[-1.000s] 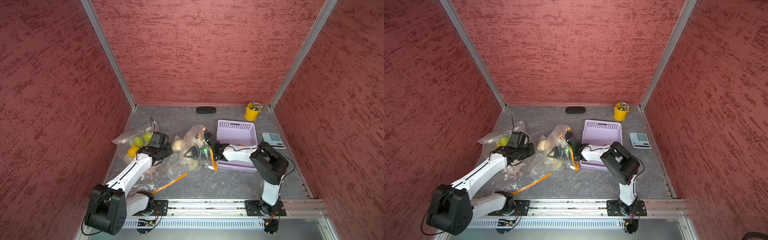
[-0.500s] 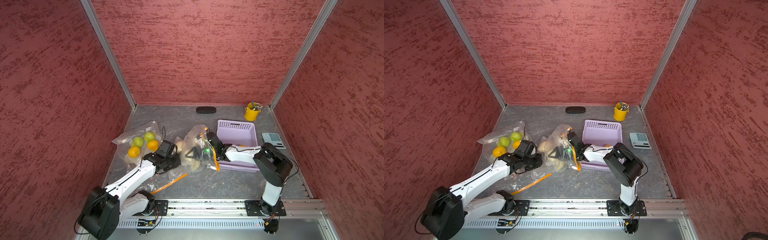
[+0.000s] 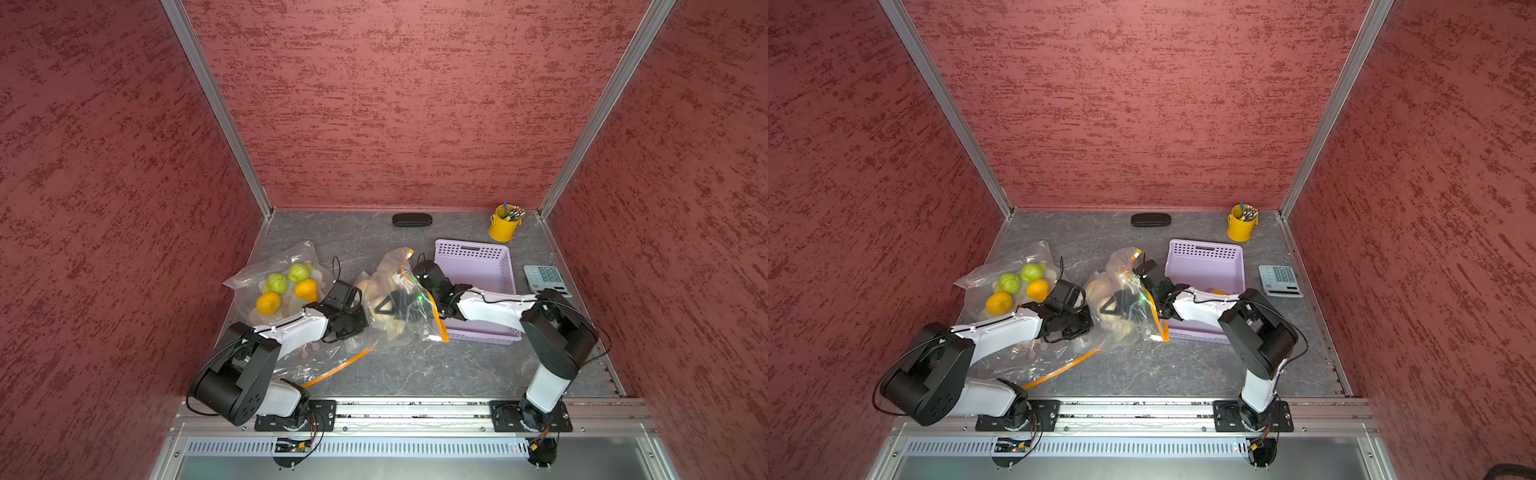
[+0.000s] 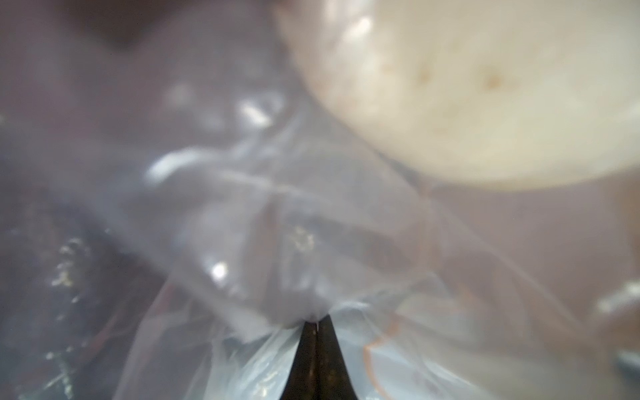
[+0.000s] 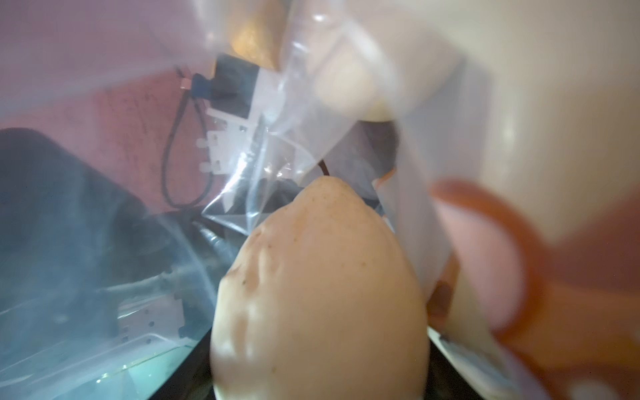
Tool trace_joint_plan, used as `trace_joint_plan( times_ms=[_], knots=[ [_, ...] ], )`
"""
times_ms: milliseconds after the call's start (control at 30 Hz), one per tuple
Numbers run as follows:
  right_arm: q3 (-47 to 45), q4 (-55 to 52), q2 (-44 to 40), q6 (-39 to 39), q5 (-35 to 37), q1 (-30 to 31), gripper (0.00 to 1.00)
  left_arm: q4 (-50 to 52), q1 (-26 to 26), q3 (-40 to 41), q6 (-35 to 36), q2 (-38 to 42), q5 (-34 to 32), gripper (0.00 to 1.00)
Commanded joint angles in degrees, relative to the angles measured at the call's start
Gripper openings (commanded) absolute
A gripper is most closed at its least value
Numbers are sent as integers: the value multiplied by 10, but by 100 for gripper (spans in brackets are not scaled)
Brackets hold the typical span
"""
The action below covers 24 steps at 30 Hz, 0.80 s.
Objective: Open the zip-top bag and take out the pear
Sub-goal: Pick up the pear from the zipper food storage bag.
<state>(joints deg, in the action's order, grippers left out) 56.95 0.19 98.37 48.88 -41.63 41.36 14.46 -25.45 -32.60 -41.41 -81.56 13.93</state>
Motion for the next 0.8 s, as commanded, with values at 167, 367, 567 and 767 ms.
trace_joint_plan(
  times_ms=[167,367,567,767],
  knots=[
    [17,-205,-133,-122,4,-85,59,42,10,26,0,-52,-64,0],
    [33,-300,-200,-182,35,-138,58,34,19,24,1,-55,-63,0],
    [36,-355,-265,-215,13,-198,59,27,32,28,-1,-50,-56,0],
    [52,-397,-312,-228,-26,-274,61,23,37,25,0,-54,-57,0]
  ],
)
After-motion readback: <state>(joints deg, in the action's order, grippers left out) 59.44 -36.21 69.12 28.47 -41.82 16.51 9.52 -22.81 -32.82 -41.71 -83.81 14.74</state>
